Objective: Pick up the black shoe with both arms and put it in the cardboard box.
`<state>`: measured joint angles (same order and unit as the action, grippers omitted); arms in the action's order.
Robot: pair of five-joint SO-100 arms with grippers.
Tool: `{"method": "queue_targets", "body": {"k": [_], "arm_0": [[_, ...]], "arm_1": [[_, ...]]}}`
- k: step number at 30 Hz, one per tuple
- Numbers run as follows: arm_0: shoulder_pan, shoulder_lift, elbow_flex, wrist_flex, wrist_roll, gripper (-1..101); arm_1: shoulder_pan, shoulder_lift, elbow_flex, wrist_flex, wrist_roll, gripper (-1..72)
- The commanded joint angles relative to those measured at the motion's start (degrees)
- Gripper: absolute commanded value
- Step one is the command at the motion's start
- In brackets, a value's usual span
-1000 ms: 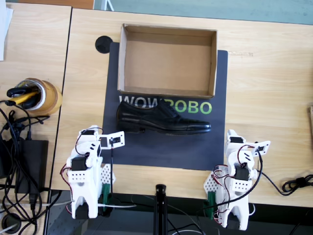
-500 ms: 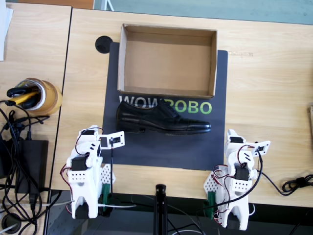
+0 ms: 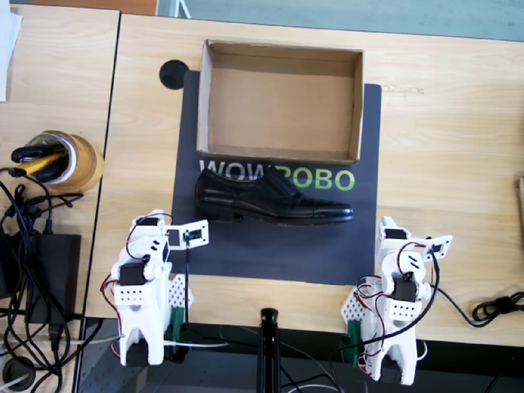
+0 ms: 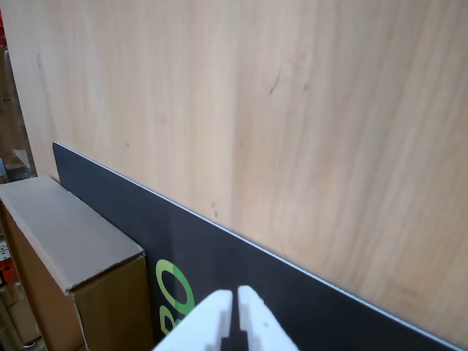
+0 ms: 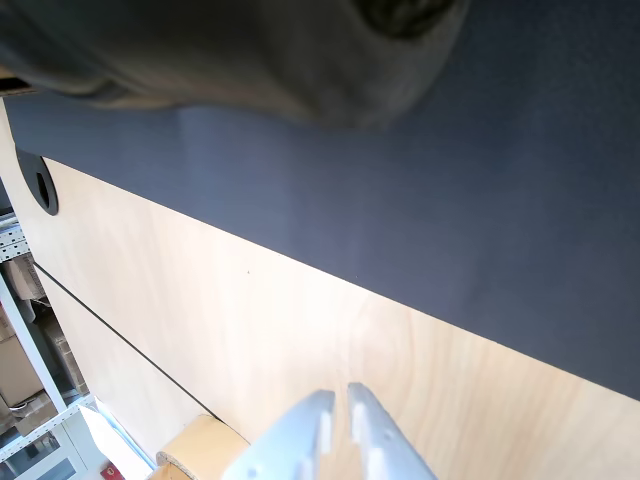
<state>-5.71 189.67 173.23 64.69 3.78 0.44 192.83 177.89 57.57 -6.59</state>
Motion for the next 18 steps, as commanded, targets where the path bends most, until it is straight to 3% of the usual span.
{"method": "queue_targets", "body": {"k": [1, 18], "arm_0": [[-0.26, 0.97, 0.70, 0.09, 0.62, 0], [-0.18, 0.97, -2.72, 0.09, -1.23, 0]], "arm_1": [[0.53, 2.64, 0.88, 0.00, -0.70, -0.1], [2.11, 1.58, -6.59, 0.70, -2.29, -0.2]]}}
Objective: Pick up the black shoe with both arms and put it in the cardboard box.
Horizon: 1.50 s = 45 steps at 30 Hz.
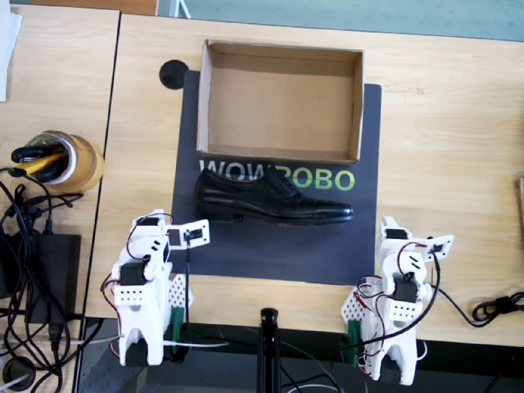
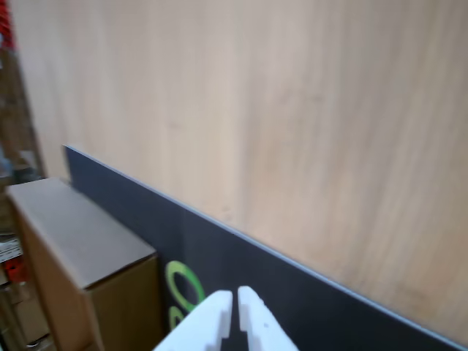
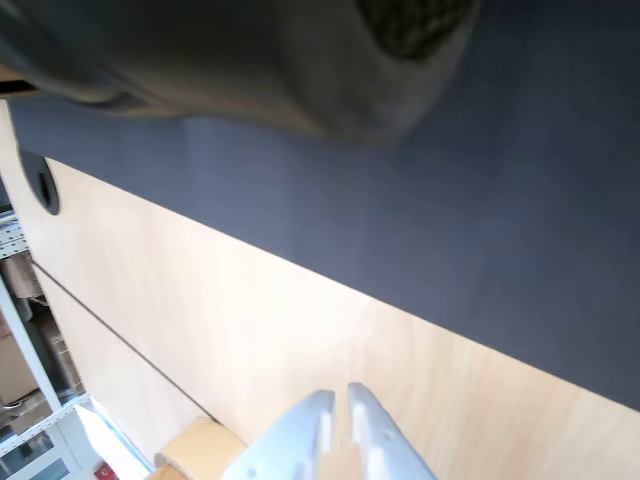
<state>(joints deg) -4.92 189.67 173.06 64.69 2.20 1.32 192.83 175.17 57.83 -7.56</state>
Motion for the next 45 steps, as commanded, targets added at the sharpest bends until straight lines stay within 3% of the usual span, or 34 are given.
{"method": "queue_targets", "body": {"k": [1, 7, 14, 23, 36, 45], "arm_0": [[-0.97, 0.97, -3.25, 0.26, 0.26, 0], [0.18, -3.60, -10.63, 0.26, -0.97, 0], [2.64, -25.22, -30.67, 1.41, -4.48, 0], [10.02, -37.00, -51.68, 11.16, -8.79, 0], [24.35, -40.61, -59.41, 18.98, -18.98, 0], [32.78, -46.67, -62.67, 18.72, -23.82, 0]], "arm_1": [[1.23, 0.62, -5.36, 0.44, -1.32, -0.2], [0.44, -8.09, -16.26, 0.79, -1.49, -0.2], [-2.90, -19.25, -31.82, 7.65, -1.58, -0.2], [-8.79, -26.19, -42.98, 16.79, -1.32, -0.2], [-16.52, -42.10, -60.29, 26.72, 0.44, -0.2], [-23.64, -52.38, -67.50, 32.34, 0.88, -0.2]]}}
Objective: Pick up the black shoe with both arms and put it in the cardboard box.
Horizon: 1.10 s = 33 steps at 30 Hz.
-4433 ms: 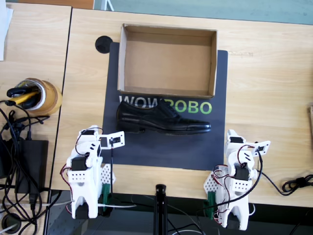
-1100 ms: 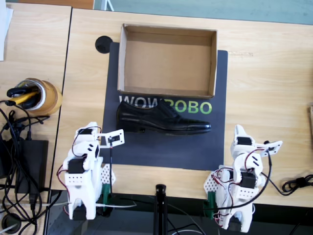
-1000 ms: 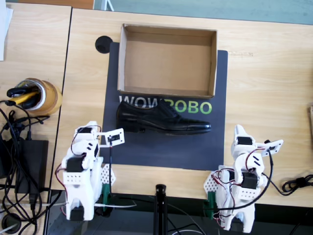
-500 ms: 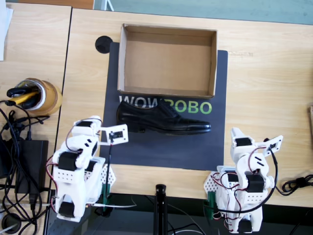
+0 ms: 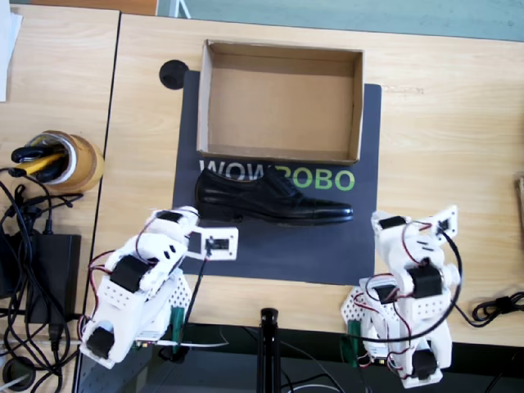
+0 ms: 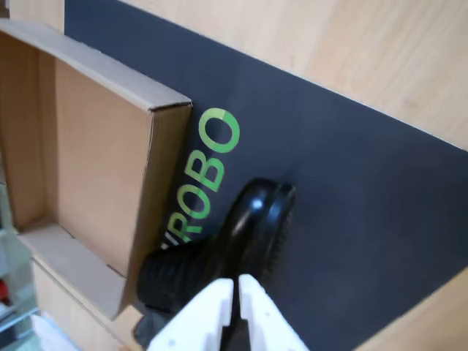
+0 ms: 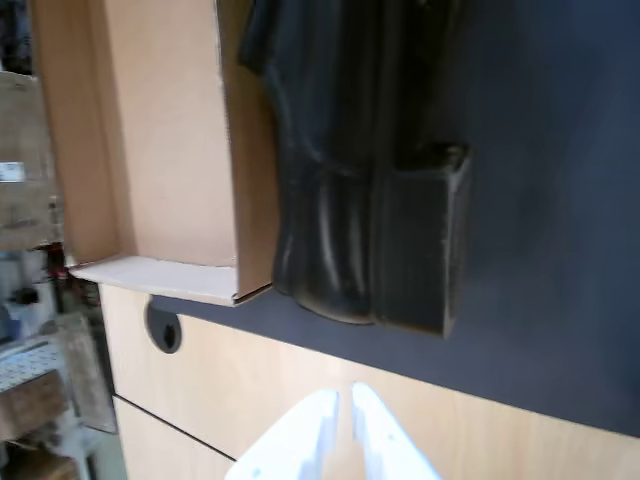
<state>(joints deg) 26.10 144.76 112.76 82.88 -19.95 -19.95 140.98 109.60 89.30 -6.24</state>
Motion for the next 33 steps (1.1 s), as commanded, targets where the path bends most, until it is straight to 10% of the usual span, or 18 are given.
{"method": "queue_targets", "body": {"k": [1, 13, 24, 33], "arm_0": [[1.85, -2.72, -2.90, 0.53, -2.11, 0], [8.53, -8.17, -6.15, 0.18, -4.92, 8], [13.45, -13.62, -5.63, 1.76, -8.00, 52], [16.96, -18.11, -5.19, 1.58, -10.99, 61]], "arm_1": [[-2.99, -1.23, -2.20, 1.14, -0.44, -0.2], [-9.49, -7.12, -6.50, 6.15, -0.88, 0.6], [-8.26, -6.86, -3.96, 8.00, -2.46, 28.6], [-8.26, -8.09, -0.53, 8.00, -3.16, 44.6]]}}
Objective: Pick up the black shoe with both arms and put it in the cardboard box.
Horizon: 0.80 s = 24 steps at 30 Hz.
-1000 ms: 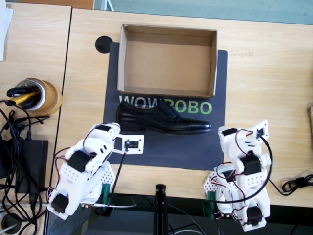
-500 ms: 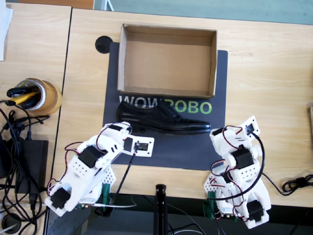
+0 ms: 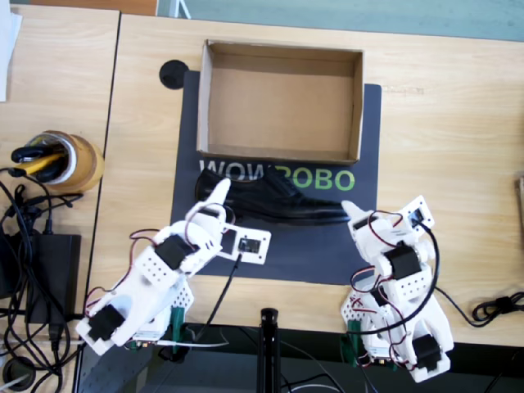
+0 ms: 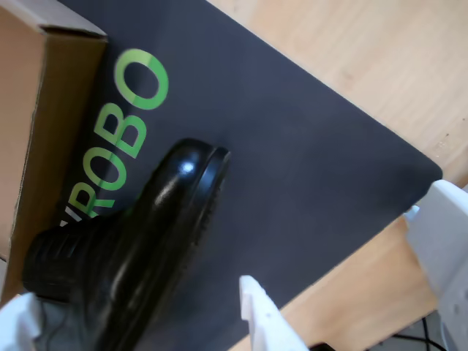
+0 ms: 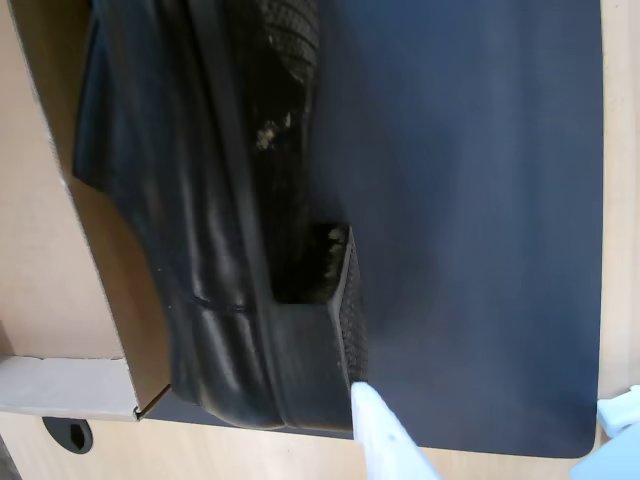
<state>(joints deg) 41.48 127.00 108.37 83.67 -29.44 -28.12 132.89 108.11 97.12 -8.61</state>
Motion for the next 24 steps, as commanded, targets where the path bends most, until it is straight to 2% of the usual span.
{"method": "queue_targets", "body": {"k": [1, 4, 15, 24], "arm_0": [[2.02, -0.79, -0.44, 0.79, -1.76, 61], [3.16, -1.41, 1.23, 0.79, -1.58, 62], [0.53, -4.39, 10.20, -0.18, 2.20, 62], [-8.61, -5.62, 18.11, -9.93, 7.65, 63]], "arm_1": [[-0.35, -0.53, 0.97, 0.18, -0.79, 45.6], [-1.58, -2.81, 1.05, 0.18, -0.70, 50.5], [-4.92, -12.48, -2.72, -1.93, -0.62, 51.8], [-3.43, -18.63, -0.53, -8.26, -0.88, 50.9]]}}
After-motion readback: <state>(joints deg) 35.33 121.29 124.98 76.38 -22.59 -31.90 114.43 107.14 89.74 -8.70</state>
